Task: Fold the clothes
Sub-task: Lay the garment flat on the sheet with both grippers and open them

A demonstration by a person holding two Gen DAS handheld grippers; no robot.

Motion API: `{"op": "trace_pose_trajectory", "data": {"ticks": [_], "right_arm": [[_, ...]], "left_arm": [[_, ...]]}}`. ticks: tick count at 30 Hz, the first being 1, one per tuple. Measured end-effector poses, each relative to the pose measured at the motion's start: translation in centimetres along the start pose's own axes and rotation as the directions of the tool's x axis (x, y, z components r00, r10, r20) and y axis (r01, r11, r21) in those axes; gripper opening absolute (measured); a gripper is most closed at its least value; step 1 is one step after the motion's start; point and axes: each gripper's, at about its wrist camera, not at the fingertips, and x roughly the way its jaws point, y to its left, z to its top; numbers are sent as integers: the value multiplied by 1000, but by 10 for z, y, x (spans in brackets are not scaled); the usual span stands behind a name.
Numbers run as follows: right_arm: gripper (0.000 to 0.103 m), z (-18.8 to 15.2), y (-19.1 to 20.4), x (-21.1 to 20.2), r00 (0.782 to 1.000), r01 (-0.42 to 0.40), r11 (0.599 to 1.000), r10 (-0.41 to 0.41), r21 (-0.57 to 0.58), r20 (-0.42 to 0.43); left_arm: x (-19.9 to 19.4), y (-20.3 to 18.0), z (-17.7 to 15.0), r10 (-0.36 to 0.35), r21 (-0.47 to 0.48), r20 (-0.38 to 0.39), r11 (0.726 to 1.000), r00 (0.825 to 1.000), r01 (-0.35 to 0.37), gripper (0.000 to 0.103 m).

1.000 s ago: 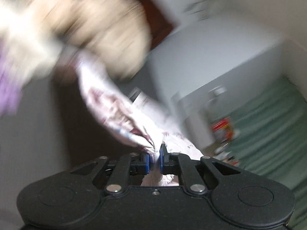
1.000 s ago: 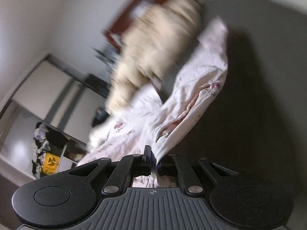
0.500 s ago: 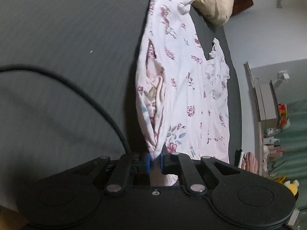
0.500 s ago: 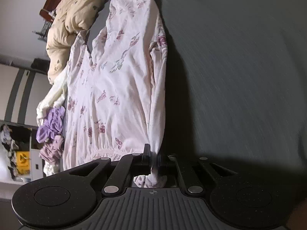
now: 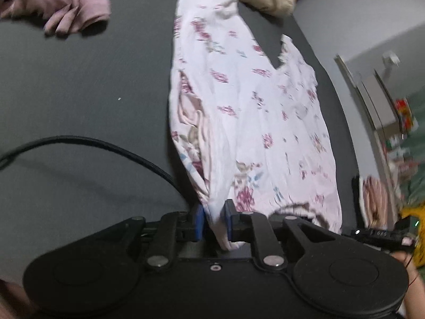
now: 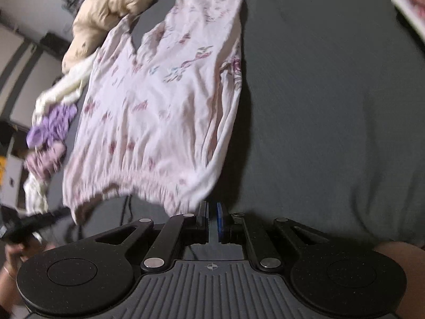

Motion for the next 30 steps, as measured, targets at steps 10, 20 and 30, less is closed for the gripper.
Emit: {"op": "trace_pose_trajectory", "data": {"ticks": [10,20,30], "right_arm": [[6,-58,57,-68,992,-83,987,68,-136,-109],[6,-89,122,-158,960,-277,959,275,-60,-50],[6,-76,166,-184,920,-383,918,389,-107,40]], "left_arm": [[-34,-71,-60,210,548,210,784,955,-293,43],[18,-104,-95,308,718,341,524,888,-458,46],[27,-92,-83,329,655,289,617,899,-436,37]]}}
